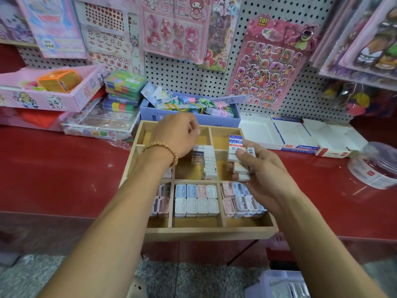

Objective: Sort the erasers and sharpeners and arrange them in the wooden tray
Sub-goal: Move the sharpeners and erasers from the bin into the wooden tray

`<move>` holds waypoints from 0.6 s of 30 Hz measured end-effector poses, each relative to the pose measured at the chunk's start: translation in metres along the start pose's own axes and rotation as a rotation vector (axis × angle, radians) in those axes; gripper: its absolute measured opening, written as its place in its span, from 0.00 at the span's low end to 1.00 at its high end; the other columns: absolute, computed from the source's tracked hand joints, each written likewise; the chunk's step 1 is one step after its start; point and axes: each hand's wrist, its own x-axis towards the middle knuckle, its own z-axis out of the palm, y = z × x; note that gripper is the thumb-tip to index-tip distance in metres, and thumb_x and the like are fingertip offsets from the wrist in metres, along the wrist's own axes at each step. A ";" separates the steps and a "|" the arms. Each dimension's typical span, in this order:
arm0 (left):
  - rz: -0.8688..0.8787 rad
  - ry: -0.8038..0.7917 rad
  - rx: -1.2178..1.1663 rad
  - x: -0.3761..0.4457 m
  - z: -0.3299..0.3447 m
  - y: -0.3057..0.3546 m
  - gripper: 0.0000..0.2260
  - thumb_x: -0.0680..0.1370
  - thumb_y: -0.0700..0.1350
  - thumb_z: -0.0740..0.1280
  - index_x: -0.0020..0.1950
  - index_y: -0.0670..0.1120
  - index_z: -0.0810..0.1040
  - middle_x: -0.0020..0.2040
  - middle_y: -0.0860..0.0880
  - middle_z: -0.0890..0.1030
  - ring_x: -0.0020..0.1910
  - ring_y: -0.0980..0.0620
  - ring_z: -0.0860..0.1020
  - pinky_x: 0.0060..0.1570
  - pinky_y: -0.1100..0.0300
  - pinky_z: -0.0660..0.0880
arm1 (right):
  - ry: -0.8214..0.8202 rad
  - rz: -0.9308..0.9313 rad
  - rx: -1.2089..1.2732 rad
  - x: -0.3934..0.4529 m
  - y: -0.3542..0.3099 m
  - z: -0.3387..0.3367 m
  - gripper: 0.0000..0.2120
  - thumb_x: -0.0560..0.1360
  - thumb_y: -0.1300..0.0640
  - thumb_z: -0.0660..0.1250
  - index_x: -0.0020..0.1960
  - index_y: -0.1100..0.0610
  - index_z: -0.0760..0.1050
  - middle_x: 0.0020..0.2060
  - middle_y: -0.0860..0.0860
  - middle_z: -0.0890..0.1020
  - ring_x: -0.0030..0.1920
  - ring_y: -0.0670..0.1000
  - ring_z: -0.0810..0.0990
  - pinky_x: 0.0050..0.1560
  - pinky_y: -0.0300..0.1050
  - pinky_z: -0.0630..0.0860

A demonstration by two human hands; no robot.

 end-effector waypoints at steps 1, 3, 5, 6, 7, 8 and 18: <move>0.000 -0.032 -0.221 -0.004 -0.004 0.008 0.07 0.80 0.48 0.65 0.46 0.49 0.80 0.42 0.51 0.83 0.42 0.51 0.82 0.44 0.57 0.77 | -0.012 -0.009 -0.010 -0.001 -0.001 0.001 0.11 0.80 0.66 0.63 0.62 0.61 0.76 0.41 0.55 0.84 0.36 0.50 0.80 0.30 0.39 0.76; -0.013 -0.222 -0.563 -0.013 -0.007 0.024 0.08 0.79 0.49 0.67 0.44 0.48 0.81 0.39 0.51 0.84 0.35 0.53 0.83 0.35 0.61 0.76 | -0.036 -0.025 -0.025 -0.003 -0.003 0.005 0.10 0.80 0.67 0.63 0.60 0.61 0.76 0.41 0.56 0.84 0.35 0.50 0.80 0.30 0.39 0.75; 0.005 -0.338 -0.641 -0.018 -0.004 0.031 0.05 0.76 0.45 0.72 0.50 0.46 0.82 0.37 0.52 0.82 0.33 0.55 0.81 0.30 0.65 0.74 | -0.037 -0.028 -0.026 -0.003 -0.002 0.007 0.11 0.79 0.65 0.64 0.61 0.63 0.76 0.41 0.56 0.84 0.34 0.49 0.81 0.30 0.39 0.75; 0.004 -0.353 -0.658 -0.018 -0.003 0.032 0.08 0.74 0.42 0.73 0.53 0.45 0.82 0.36 0.52 0.80 0.33 0.57 0.80 0.30 0.65 0.74 | -0.027 -0.026 -0.013 -0.004 -0.002 0.008 0.11 0.80 0.64 0.64 0.61 0.63 0.76 0.41 0.56 0.84 0.35 0.49 0.81 0.30 0.39 0.76; -0.004 -0.361 -0.686 -0.018 -0.003 0.032 0.11 0.73 0.40 0.74 0.55 0.43 0.81 0.35 0.53 0.79 0.31 0.58 0.78 0.29 0.65 0.74 | -0.014 -0.020 0.014 -0.004 -0.002 0.009 0.11 0.81 0.63 0.63 0.62 0.64 0.76 0.43 0.57 0.84 0.36 0.50 0.81 0.30 0.40 0.76; -0.013 -0.361 -0.715 -0.018 -0.004 0.031 0.11 0.73 0.37 0.74 0.55 0.42 0.81 0.33 0.54 0.79 0.30 0.59 0.78 0.29 0.65 0.74 | -0.004 -0.006 0.056 -0.005 -0.002 0.009 0.12 0.82 0.62 0.61 0.62 0.65 0.76 0.45 0.58 0.84 0.37 0.50 0.82 0.32 0.41 0.77; -0.038 -0.257 -0.026 -0.010 0.003 -0.015 0.11 0.70 0.39 0.77 0.42 0.51 0.77 0.39 0.54 0.78 0.38 0.56 0.76 0.37 0.62 0.69 | 0.089 0.111 0.212 -0.011 -0.001 -0.013 0.14 0.80 0.71 0.59 0.64 0.67 0.73 0.51 0.64 0.81 0.43 0.54 0.84 0.39 0.43 0.81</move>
